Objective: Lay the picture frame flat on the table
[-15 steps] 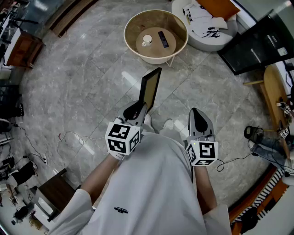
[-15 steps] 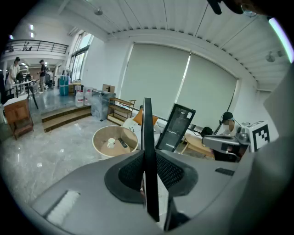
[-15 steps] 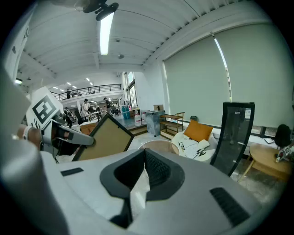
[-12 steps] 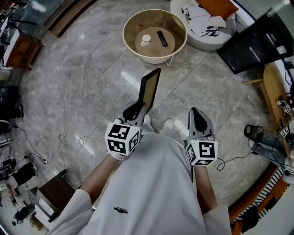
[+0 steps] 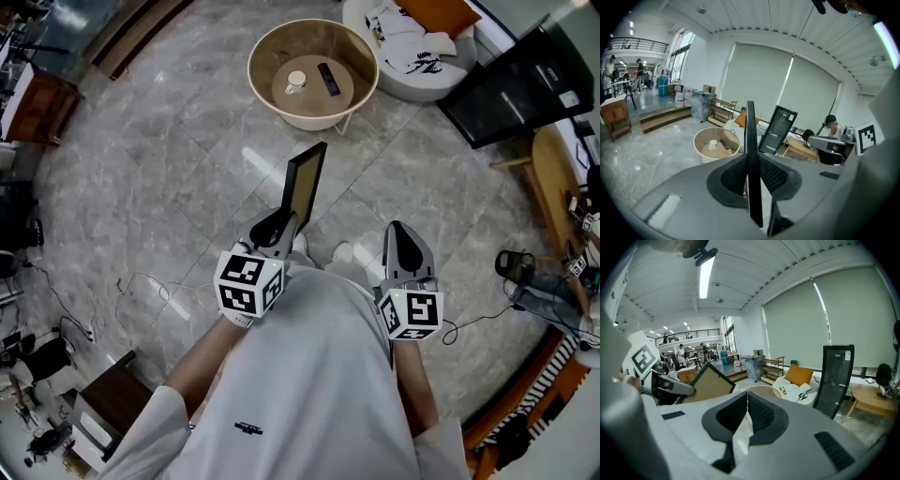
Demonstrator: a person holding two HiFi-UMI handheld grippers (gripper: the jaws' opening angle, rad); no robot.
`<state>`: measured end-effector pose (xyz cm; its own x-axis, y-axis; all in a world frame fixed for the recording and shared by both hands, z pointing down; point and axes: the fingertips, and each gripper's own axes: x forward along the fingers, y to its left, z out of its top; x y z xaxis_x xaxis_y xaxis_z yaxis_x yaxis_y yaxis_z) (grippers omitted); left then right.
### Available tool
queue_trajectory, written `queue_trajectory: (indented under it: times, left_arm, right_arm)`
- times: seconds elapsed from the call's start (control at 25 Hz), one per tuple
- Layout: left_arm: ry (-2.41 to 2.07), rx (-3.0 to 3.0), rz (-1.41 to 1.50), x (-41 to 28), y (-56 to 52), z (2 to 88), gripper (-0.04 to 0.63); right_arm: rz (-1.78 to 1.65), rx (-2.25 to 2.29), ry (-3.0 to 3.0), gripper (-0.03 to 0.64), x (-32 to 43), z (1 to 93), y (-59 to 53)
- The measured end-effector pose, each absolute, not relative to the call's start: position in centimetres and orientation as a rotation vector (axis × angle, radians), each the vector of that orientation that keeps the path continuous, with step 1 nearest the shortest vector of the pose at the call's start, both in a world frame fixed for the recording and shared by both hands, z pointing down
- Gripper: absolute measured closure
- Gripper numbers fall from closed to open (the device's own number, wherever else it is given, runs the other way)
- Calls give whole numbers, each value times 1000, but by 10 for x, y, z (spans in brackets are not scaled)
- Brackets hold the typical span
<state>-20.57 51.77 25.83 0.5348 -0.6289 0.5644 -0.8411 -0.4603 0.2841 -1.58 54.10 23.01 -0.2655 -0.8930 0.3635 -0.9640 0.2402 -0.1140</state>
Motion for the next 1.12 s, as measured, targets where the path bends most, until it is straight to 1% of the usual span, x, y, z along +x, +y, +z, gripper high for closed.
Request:
queue_trajectory:
  times: [0.28,0.6,0.88,1.12]
  left_arm:
    - [-1166,2255,491,-226,500,259,526]
    - [-1122,2276,501,-256,473,267,526]
    - [-1123,2282,514,-255,424,265,526]
    - [-1154,2258,506,-244,370,272,526]
  right_arm:
    - [451,1763,-2239,611,-31,233,526]
    - [447,1786,-2241,611,-65,240,504]
    - [526,1785,-2241,611,-66,251,458]
    - [504,1737,-2282,611,-57,262,396]
